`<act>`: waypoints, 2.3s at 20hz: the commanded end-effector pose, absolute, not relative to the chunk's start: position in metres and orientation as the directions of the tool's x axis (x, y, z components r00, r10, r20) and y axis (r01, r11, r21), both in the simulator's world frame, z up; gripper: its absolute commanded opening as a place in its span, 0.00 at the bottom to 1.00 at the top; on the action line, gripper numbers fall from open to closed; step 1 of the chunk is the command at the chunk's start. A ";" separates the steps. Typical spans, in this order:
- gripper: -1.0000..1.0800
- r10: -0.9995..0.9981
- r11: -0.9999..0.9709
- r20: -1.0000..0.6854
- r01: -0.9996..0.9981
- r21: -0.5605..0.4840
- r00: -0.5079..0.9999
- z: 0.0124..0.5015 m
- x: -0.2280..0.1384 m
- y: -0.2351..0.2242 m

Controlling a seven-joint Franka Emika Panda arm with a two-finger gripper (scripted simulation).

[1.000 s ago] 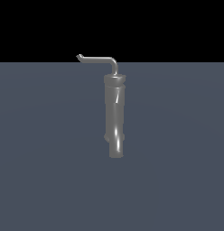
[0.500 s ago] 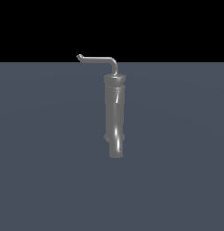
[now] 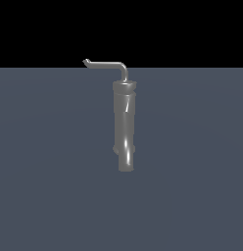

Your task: Turn on the faucet by rotating a designated handle.

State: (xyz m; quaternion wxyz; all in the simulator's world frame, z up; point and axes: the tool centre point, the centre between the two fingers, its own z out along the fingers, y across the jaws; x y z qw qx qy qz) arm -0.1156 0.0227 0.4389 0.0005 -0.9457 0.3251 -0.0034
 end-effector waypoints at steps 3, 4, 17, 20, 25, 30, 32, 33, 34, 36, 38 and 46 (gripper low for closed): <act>0.00 -0.694 -0.720 0.008 -0.694 -0.001 0.720 0.427 -0.097 0.028; 0.00 -0.711 -0.704 0.009 -0.711 0.000 0.704 0.425 -0.093 0.029; 0.00 -0.886 -0.464 0.012 -0.886 0.001 0.464 0.384 -0.042 0.047; 0.00 -0.915 -0.402 0.011 -0.916 0.001 0.402 0.374 -0.031 0.052; 0.00 -0.955 -0.295 0.010 -0.955 0.000 0.295 0.355 -0.013 0.059; 0.00 -0.983 -0.186 0.007 -0.983 -0.001 0.186 0.335 0.003 0.067; 0.00 -0.989 -0.147 0.006 -0.989 -0.001 0.147 0.328 0.009 0.070; 0.00 -0.992 -0.129 0.005 -0.992 -0.001 0.129 0.325 0.011 0.072; 0.00 -0.994 -0.112 0.005 -0.994 -0.001 0.112 0.322 0.013 0.073; 0.00 -0.997 -0.082 0.004 -0.997 -0.001 0.082 0.316 0.017 0.075; 0.00 -0.998 -0.056 0.003 -0.998 0.000 0.056 0.311 0.021 0.077; 0.00 -1.000 0.000 0.000 -1.000 0.000 0.000 0.300 0.028 0.081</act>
